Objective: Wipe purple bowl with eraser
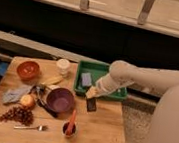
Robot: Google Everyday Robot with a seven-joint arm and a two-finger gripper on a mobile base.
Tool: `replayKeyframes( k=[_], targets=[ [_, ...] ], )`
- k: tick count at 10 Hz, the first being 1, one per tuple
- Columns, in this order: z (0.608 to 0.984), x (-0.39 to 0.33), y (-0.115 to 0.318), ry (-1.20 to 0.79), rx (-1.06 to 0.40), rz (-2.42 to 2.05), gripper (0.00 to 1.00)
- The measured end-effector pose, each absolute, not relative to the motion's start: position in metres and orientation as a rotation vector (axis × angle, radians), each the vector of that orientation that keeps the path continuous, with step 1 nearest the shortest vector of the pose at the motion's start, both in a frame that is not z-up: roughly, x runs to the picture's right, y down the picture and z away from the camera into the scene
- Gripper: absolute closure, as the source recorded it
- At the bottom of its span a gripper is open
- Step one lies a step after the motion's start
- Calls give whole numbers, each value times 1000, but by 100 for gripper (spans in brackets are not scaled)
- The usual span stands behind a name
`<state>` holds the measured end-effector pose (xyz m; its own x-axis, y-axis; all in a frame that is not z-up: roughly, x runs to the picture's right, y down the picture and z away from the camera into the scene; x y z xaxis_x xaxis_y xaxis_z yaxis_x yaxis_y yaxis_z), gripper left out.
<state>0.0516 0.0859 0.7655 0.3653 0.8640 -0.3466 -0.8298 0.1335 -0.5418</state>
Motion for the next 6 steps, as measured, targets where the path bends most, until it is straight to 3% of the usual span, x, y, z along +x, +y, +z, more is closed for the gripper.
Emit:
replayKeyframes(
  k=[6],
  targets=[
    [761, -17, 46, -190, -760, 1119, 88]
  ],
)
